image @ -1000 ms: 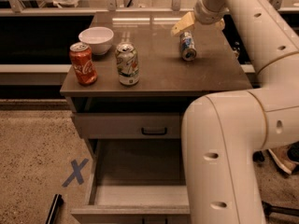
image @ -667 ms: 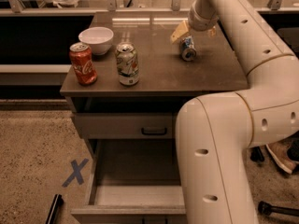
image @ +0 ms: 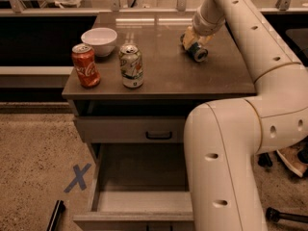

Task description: Place redbull can into middle drawer

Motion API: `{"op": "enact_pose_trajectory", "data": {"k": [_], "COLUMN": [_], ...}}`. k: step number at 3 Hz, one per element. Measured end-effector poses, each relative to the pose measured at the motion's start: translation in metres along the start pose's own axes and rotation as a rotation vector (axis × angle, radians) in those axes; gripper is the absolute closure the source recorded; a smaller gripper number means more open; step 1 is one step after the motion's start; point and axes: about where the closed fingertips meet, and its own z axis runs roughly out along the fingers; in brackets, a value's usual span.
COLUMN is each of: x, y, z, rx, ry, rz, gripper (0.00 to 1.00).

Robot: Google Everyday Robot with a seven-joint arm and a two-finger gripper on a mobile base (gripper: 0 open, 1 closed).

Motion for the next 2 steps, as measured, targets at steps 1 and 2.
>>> {"op": "enact_pose_trajectory", "data": {"k": [1, 2], "x": [0.004, 0.009], "y": [-0.008, -0.006], "z": [-0.058, -0.135], "rx": [-0.026, -0.004], "ry": [-0.050, -0.110], "rz": [-0.144, -0.264], "gripper": [0.96, 1.00]}}
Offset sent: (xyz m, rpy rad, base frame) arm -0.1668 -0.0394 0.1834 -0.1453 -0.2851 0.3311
